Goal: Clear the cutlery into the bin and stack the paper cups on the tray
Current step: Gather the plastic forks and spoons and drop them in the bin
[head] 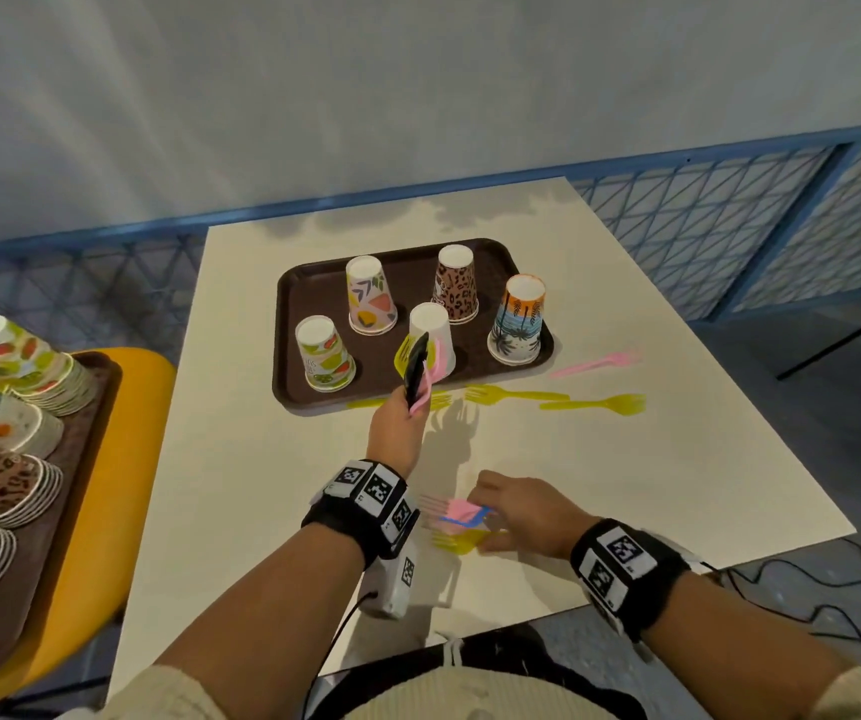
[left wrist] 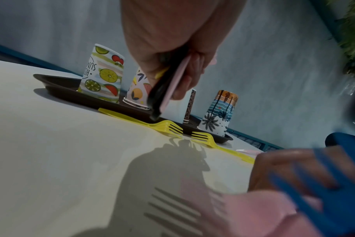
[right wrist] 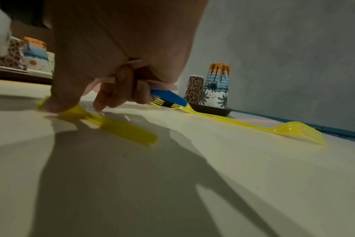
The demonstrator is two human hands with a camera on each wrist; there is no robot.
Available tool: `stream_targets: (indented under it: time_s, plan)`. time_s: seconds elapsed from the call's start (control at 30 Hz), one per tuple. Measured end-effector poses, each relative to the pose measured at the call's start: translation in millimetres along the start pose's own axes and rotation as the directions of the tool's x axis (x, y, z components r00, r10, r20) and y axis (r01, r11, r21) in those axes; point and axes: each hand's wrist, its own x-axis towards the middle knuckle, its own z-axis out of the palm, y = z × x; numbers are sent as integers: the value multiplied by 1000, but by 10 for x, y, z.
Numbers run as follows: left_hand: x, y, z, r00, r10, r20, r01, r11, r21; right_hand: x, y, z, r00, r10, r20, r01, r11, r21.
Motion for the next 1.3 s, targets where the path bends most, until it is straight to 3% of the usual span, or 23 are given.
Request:
stream_targets:
  time_s: [0.17, 0.3, 0.37, 0.5, 0.53, 0.63, 0.8, 0.93, 1.07, 1.3]
  plan:
    - [18, 25, 79, 999, 4, 40, -3, 1000, -12, 20, 4, 85, 992, 102, -75, -102, 995, 12]
    - [41, 108, 153, 999, 20, 49, -19, 999, -26, -52, 206, 19, 937, 307, -167, -253, 926, 281]
    - [61, 142, 206, 998, 16, 56, -15, 1000, -24, -84, 376, -58, 853, 455, -254, -319, 841, 437]
    - [103, 204, 350, 997, 31, 70, -33, 999, 24, -47, 739, -258, 534, 744, -401, -327, 620, 713]
    - [109, 224, 388, 996, 39, 76, -42, 999, 33, -13, 834, -296, 491, 777, -394, -357, 592, 723]
    - [119, 271, 488, 994, 53, 90, -61, 995, 81, 75, 1089, -339, 465, 815, -347, -447, 554, 702]
    - [165, 264, 604, 992, 30, 121, -40, 996, 81, 10, 1302, -268, 491, 825, -280, -547, 542, 638]
    - [154, 300, 673, 991, 13, 136, -24, 997, 77, -83, 1378, -243, 441, 853, -279, -583, 508, 634]
    - [143, 354, 743, 987, 28, 157, -40, 997, 72, -153, 1443, -248, 430, 875, -223, -638, 469, 610]
    - [141, 423, 824, 983, 48, 177, -67, 992, 103, -242, 1514, -277, 206, 974, -99, -518, 194, 833]
